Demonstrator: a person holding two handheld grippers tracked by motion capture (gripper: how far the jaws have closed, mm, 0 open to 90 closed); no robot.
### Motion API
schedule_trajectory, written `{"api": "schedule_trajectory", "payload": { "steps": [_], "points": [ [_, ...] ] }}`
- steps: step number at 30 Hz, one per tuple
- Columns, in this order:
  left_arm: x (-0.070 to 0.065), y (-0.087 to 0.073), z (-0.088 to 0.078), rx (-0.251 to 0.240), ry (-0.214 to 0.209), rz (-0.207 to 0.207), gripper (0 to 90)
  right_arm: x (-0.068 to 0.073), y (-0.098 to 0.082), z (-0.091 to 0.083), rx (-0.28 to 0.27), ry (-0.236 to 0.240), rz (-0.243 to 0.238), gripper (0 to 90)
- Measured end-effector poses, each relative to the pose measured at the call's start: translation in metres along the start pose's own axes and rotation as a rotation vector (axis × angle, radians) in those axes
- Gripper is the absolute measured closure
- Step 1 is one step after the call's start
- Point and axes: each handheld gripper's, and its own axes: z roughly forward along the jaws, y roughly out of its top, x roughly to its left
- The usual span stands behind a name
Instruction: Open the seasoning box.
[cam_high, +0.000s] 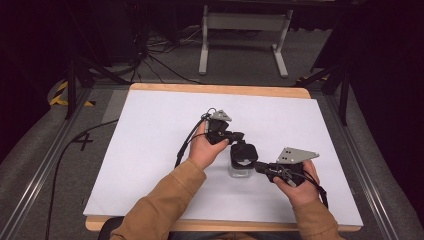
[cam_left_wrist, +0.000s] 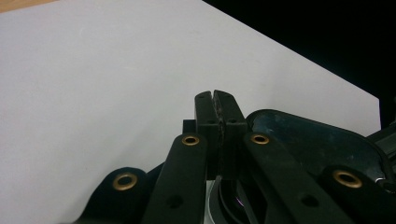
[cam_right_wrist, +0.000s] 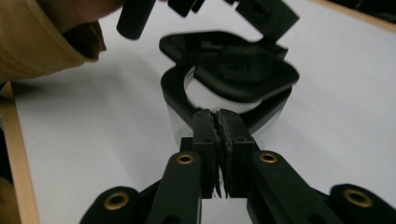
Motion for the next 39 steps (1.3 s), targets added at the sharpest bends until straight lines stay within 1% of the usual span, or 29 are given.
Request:
{"api": "schedule_trajectory", "payload": {
  "steps": [1,2,3,4,5,7,9,11,12,13,14,15,16,17,19,22,25,27,28,31,33,34,35,36,37,39],
  "points": [
    [0.000,0.000,0.000,0.004,0.004,0.006,89.8,0.000,0.002,0.001,-0.017,-0.012,-0.006,88.9],
    [-0.001,0.000,-0.001,0.006,0.011,0.017,89.7,0.000,0.003,0.001,-0.024,-0.017,-0.009,89.5],
    [-0.001,0.000,-0.002,0.009,0.015,0.019,89.0,0.000,0.004,0.002,-0.036,-0.021,-0.013,89.7],
    [-0.002,-0.001,-0.004,0.014,0.023,0.018,86.4,0.000,0.005,0.002,-0.046,-0.023,-0.017,89.8],
    [-0.003,-0.001,-0.007,0.003,0.028,0.020,84.4,0.001,0.006,0.002,-0.050,-0.021,-0.017,89.9],
    [-0.005,0.000,-0.017,-0.027,0.037,0.016,84.0,0.001,0.009,0.001,-0.060,-0.021,-0.022,89.9],
    [-0.008,0.002,-0.031,-0.042,0.046,0.018,84.2,-0.001,0.011,0.000,-0.069,-0.023,-0.026,89.9],
    [-0.013,0.003,-0.043,-0.045,0.046,0.025,85.0,-0.003,0.013,0.000,-0.078,-0.025,-0.027,89.9],
    [-0.013,0.003,-0.043,-0.045,0.046,0.025,85.8,-0.004,0.014,-0.001,-0.080,-0.028,-0.025,89.9],
    [-0.016,0.004,-0.050,-0.040,0.050,0.037,85.8,-0.004,0.014,-0.001,-0.080,-0.028,-0.025,89.9],
    [-0.020,0.004,-0.056,-0.037,0.049,0.040,86.7,-0.005,0.016,0.000,-0.084,-0.026,-0.025,89.9],
    [-0.022,0.003,-0.060,-0.030,0.046,0.042,87.9,-0.007,0.018,-0.001,-0.091,-0.029,-0.028,89.9],
    [-0.024,0.003,-0.065,-0.024,0.031,0.031,89.2,-0.007,0.019,-0.001,-0.095,-0.029,-0.027,89.9],
    [-0.028,0.002,-0.070,-0.015,-0.006,0.022,89.5,-0.008,0.020,-0.001,-0.100,-0.030,-0.026,89.9],
    [-0.034,0.002,-0.075,0.013,-0.022,0.034,89.7,-0.011,0.023,0.000,-0.111,-0.030,-0.025,89.9],
    [-0.045,-0.002,-0.074,0.078,-0.069,0.056,89.7,-0.013,0.028,0.001,-0.122,-0.036,-0.030,89.9],
    [-0.051,-0.007,-0.064,0.128,-0.087,0.075,89.8,-0.016,0.031,0.003,-0.132,-0.034,-0.029,89.9],
    [-0.052,-0.010,-0.058,0.144,-0.096,0.066,89.8,-0.017,0.033,0.004,-0.134,-0.032,-0.030,89.8],
    [-0.053,-0.012,-0.053,0.141,-0.100,0.057,89.8,-0.017,0.033,0.005,-0.135,-0.030,-0.028,89.8],
    [-0.053,-0.018,-0.041,0.175,-0.086,0.066,89.8,-0.019,0.035,0.008,-0.138,-0.032,-0.030,89.8],
    [-0.051,-0.022,-0.035,0.183,-0.072,0.062,89.8,-0.020,0.036,0.010,-0.138,-0.030,-0.027,89.8],
    [-0.049,-0.023,-0.033,0.186,-0.065,0.056,89.8,-0.020,0.036,0.011,-0.136,-0.029,-0.024,89.8],
    [-0.048,-0.024,-0.031,0.175,-0.072,0.044,89.8,-0.021,0.037,0.012,-0.136,-0.031,-0.028,89.8],
    [-0.047,-0.024,-0.031,0.176,-0.084,0.029,89.8,-0.022,0.038,0.013,-0.132,-0.033,-0.026,89.8],
    [-0.047,-0.024,-0.031,0.178,-0.083,0.022,89.8,-0.023,0.039,0.015,-0.133,-0.037,-0.033,89.8],
    [-0.046,-0.024,-0.031,0.179,-0.082,0.020,89.9,-0.025,0.040,0.018,-0.126,-0.039,-0.031,89.8]
  ]
}}
